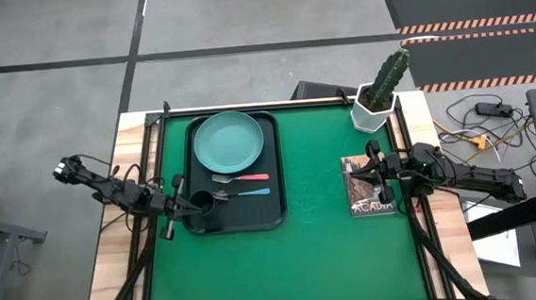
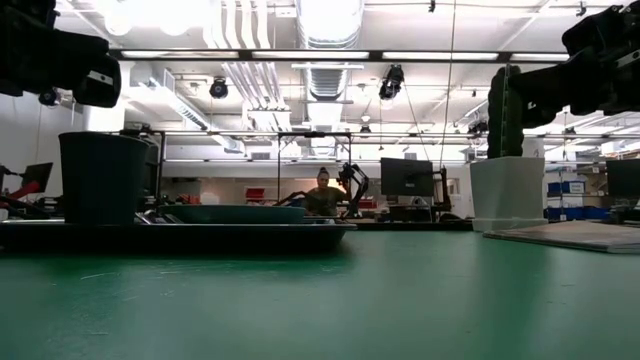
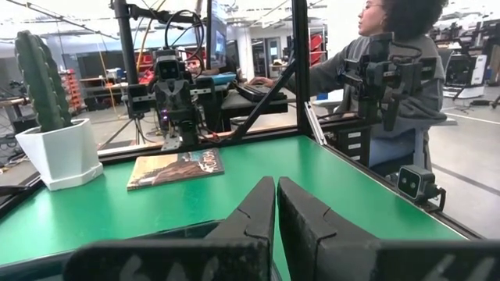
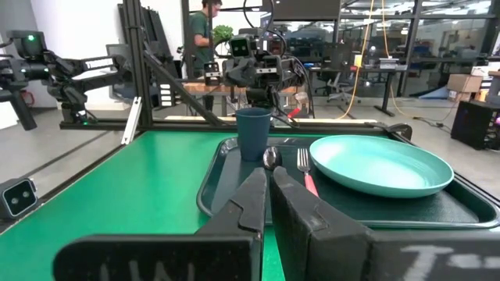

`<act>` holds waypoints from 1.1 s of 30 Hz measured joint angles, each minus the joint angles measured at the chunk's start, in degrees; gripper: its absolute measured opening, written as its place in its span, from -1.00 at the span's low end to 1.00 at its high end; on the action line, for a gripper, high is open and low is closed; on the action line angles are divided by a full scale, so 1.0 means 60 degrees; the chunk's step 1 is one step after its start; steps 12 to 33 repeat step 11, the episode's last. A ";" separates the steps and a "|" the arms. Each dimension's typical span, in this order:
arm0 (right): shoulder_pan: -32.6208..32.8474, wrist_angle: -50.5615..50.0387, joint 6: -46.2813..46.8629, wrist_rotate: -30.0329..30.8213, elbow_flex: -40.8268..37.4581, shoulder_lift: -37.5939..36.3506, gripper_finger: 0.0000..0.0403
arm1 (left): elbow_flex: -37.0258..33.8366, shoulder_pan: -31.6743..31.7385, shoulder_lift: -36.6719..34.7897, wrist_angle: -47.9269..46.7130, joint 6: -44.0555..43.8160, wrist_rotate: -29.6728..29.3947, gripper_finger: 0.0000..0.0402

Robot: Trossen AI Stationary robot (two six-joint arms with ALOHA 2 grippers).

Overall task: Pick and place plate/cup/fork/spoon on tray
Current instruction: Return to Home Position

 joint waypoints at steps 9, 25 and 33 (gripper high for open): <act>0.0000 0.0000 -0.0003 0.0000 0.0000 0.0004 -0.95 | 0.0000 -0.0004 0.0038 -0.0001 0.0001 -0.0002 -1.00; 0.0000 0.0000 0.0000 0.0000 0.0000 0.0004 -0.95 | 0.0000 -0.0001 0.0041 -0.0001 0.0001 0.0002 -1.00; 0.0000 0.0000 0.0000 0.0000 0.0000 0.0004 -0.95 | 0.0000 -0.0001 0.0041 -0.0001 0.0001 0.0002 -1.00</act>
